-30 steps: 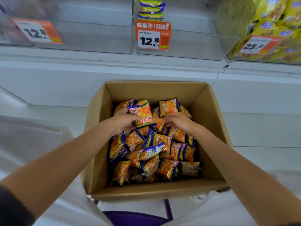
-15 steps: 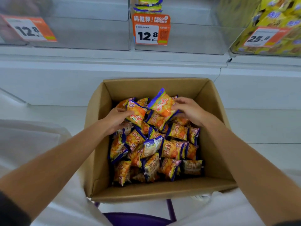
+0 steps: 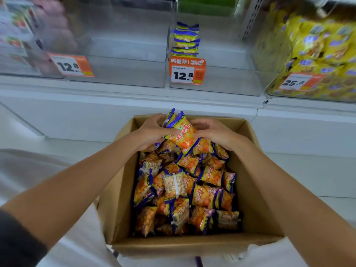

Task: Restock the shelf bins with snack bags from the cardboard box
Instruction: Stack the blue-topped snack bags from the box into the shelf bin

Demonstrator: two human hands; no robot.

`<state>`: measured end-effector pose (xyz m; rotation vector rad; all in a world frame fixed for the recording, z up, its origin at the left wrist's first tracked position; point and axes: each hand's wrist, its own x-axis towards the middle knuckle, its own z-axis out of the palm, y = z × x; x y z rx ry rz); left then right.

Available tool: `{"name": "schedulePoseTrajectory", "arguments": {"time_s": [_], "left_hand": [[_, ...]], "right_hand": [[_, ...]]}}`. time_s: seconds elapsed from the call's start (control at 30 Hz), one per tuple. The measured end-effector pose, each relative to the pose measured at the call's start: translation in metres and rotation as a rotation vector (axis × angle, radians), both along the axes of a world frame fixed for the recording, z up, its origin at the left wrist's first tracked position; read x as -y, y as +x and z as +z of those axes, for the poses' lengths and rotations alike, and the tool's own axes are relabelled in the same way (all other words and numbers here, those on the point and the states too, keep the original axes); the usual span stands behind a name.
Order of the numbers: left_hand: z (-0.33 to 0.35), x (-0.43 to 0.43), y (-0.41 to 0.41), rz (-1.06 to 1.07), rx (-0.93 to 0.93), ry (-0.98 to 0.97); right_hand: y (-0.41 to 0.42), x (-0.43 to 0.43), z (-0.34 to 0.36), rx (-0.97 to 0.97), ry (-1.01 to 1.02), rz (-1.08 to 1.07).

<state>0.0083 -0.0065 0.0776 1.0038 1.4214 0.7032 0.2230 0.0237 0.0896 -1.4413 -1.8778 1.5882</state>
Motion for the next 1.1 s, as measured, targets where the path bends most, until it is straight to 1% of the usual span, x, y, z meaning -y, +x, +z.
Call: {"name": "schedulePoseTrajectory", "arguments": {"time_s": [0.1, 0.23, 0.3, 0.4, 0.43, 0.47, 0.57, 0.63, 0.67, 0.77, 0.83, 0.93, 0.97, 1.1], "left_hand": [[0.027, -0.012, 0.005, -0.036, -0.040, 0.092], [0.075, -0.036, 0.015, -0.096, -0.145, 0.271], [0.098, -0.054, 0.015, -0.118, -0.163, 0.362], [0.130, -0.088, 0.011, -0.032, -0.143, 0.527], [0.140, -0.101, 0.010, 0.000, -0.177, 0.591], [0.148, -0.114, 0.010, 0.008, -0.255, 0.654], [0.161, -0.153, 0.011, -0.086, -0.550, 0.784], [0.161, -0.170, 0.014, -0.143, -0.682, 0.795], [0.162, -0.176, 0.017, -0.149, -0.710, 0.798], [0.163, -0.190, 0.019, -0.123, -0.700, 0.888], [0.164, -0.196, 0.018, -0.186, -0.731, 0.893], [0.162, -0.204, 0.012, -0.355, -0.810, 0.701], [0.164, -0.206, 0.011, -0.373, -0.845, 0.692], [0.172, -0.210, 0.006, -0.403, -0.961, 0.766]], "right_hand": [[-0.003, -0.008, 0.032, -0.017, 0.042, 0.062], [0.006, -0.028, 0.073, -0.037, 0.161, 0.035], [0.014, -0.041, 0.090, -0.082, 0.227, -0.014], [0.026, -0.068, 0.114, -0.201, 0.292, -0.163], [0.030, -0.078, 0.119, -0.243, 0.314, -0.219], [0.034, -0.088, 0.125, -0.272, 0.350, -0.277], [0.042, -0.118, 0.133, -0.284, 0.513, -0.412], [0.043, -0.134, 0.134, -0.269, 0.593, -0.440], [0.044, -0.142, 0.132, -0.260, 0.627, -0.453], [0.044, -0.161, 0.124, -0.254, 0.670, -0.502], [0.045, -0.170, 0.118, -0.255, 0.647, -0.510], [0.045, -0.178, 0.110, -0.239, 0.608, -0.509], [0.045, -0.179, 0.109, -0.238, 0.591, -0.519], [0.043, -0.181, 0.109, -0.245, 0.528, -0.552]]}}
